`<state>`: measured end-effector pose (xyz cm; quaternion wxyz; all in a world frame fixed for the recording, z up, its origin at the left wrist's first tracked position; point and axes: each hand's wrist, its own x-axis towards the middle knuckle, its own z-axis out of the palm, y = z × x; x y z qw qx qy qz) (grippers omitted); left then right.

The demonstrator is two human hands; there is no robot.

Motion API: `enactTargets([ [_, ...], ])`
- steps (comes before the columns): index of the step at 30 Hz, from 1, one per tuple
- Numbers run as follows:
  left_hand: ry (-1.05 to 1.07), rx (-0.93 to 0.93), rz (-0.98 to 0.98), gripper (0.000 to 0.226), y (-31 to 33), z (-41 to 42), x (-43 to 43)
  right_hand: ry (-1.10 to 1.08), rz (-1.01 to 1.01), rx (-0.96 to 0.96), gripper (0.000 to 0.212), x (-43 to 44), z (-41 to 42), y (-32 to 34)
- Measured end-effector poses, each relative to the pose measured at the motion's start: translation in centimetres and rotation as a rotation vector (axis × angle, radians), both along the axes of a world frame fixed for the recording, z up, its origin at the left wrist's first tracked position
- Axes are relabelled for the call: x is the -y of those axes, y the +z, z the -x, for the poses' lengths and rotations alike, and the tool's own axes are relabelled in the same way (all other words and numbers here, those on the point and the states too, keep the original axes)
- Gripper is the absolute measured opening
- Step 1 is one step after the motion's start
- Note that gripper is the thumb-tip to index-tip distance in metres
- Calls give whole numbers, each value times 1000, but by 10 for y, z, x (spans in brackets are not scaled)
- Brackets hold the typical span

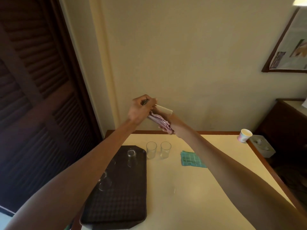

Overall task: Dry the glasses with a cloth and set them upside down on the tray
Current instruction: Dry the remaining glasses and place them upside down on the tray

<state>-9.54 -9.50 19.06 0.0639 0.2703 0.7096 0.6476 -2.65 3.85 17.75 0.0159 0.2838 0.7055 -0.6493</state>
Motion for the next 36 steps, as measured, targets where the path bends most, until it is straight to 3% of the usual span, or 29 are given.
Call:
enactTargets([
  [1,-48,90,-47,26,1,0,3,-16,-177,-48,39,0,-1,5],
  [4,-158,410,-89,48,6,7,13,28,-1106,-243,24,-2,-11,21],
  [5,-163,477,-57,50,9,10,15,54,-1322,-314,18,4,-18,30],
  [6,-163,515,-19,50,10,12,16,65,-1452,-411,14,8,-21,36],
  [8,-141,521,34,44,11,17,16,64,-1524,-484,4,14,-22,45],
  [11,-34,408,42,40,16,18,13,56,-1397,-243,12,12,-8,38],
  [13,56,298,-15,38,19,19,12,3,-846,-192,13,14,1,29],
  [15,78,181,-65,36,18,20,12,54,-139,-43,41,19,7,20],
  [16,65,148,-77,35,17,20,13,89,50,-11,48,21,9,17],
  [18,11,193,-102,33,13,23,16,85,45,-21,44,19,14,14],
  [20,-77,368,-108,39,11,30,23,17,-384,-119,33,16,17,16],
  [22,-142,520,-42,51,9,36,28,20,-1092,-200,27,12,18,19],
  [23,-133,560,-6,52,7,38,28,50,-1352,-219,30,15,17,22],
  [24,-97,578,18,46,5,39,27,90,-1487,-243,36,20,14,28],
  [26,1,573,33,31,5,38,23,139,-1559,-232,32,25,12,33],
  [28,78,518,33,25,7,38,21,113,-1433,-177,15,26,19,26],
  [29,110,471,22,25,8,40,21,88,-1171,-119,15,26,25,22],
  [31,150,343,-18,26,8,43,23,119,-296,29,36,28,33,10],
  [32,152,281,-38,28,7,42,26,147,43,101,49,30,34,3],
  [33,143,239,-58,28,7,41,28,147,225,109,57,34,35,-1],
  [34,123,221,-79,28,5,40,31,145,257,88,57,37,37,-5],
  [36,52,288,-124,27,2,40,40,105,35,22,45,43,37,-1],
])
